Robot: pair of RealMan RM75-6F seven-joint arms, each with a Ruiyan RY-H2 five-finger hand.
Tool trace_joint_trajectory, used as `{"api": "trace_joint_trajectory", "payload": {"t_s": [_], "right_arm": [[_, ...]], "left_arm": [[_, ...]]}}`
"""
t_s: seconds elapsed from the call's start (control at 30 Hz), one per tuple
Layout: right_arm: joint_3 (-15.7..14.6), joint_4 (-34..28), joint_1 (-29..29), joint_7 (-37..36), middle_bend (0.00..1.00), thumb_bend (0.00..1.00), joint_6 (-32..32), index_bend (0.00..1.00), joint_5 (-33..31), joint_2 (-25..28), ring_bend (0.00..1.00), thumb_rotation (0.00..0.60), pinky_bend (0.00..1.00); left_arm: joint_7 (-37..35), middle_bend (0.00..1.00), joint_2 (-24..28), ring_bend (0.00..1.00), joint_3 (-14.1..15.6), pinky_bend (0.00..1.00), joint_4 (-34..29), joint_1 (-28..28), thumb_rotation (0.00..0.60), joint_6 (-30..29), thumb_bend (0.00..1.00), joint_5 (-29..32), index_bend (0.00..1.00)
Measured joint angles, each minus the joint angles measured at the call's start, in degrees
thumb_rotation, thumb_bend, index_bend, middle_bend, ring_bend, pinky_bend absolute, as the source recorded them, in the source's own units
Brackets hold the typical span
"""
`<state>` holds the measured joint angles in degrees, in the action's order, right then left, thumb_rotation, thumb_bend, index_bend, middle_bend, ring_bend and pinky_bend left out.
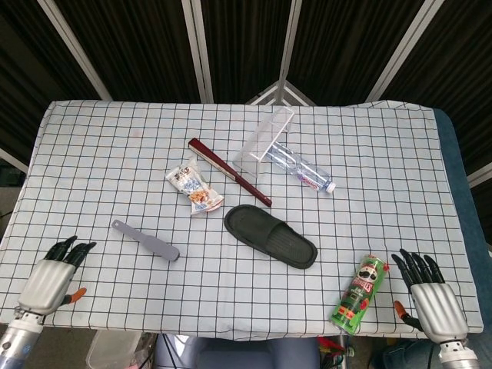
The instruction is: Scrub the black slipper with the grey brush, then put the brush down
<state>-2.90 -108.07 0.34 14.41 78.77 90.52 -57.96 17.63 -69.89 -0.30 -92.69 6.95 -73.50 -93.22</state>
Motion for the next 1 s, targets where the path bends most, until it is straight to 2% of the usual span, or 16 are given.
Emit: {"api": "trace_joint_trajectory", "payload": {"t_s": [0.2,0.33,0.6,1.0], "right_arm": [[1.18,0.91,1.08,-1.02,0.00,0.39,-1.94,0.00,-4.20,0.04,0.00,0.600,0.00],[1.71,1.54,1.56,-1.66,0.00,0.39,-2.45,0.00,-5.50,0.07,0.00,0.600,0.00],[2.33,2.49,1.69,-3.27,0.00,0.39,-2.42,0.00,-7.65,0.41,0.00,0.600,0.00],[2.73,3.23,2.77,-4.51,0.00,0.39,-3.92,0.00,-9.36,0.62,0.00,0.600,0.00]], "left_arm": [[5.41,0.25,-4.48,0.12,-3.51,0.18,0.10,7.74,0.600,8.54,0.32,3.24,0.17],[6.42,0.25,-6.90,0.12,-4.92,0.20,1.08,10.69,0.600,11.63,0.33,5.62,0.18],[6.92,0.28,-10.51,0.15,-6.03,0.20,3.70,15.29,0.600,16.89,0.36,9.25,0.21],[6.97,0.33,-14.32,0.19,-5.76,0.24,7.29,18.99,0.600,19.01,0.42,11.42,0.24]]}}
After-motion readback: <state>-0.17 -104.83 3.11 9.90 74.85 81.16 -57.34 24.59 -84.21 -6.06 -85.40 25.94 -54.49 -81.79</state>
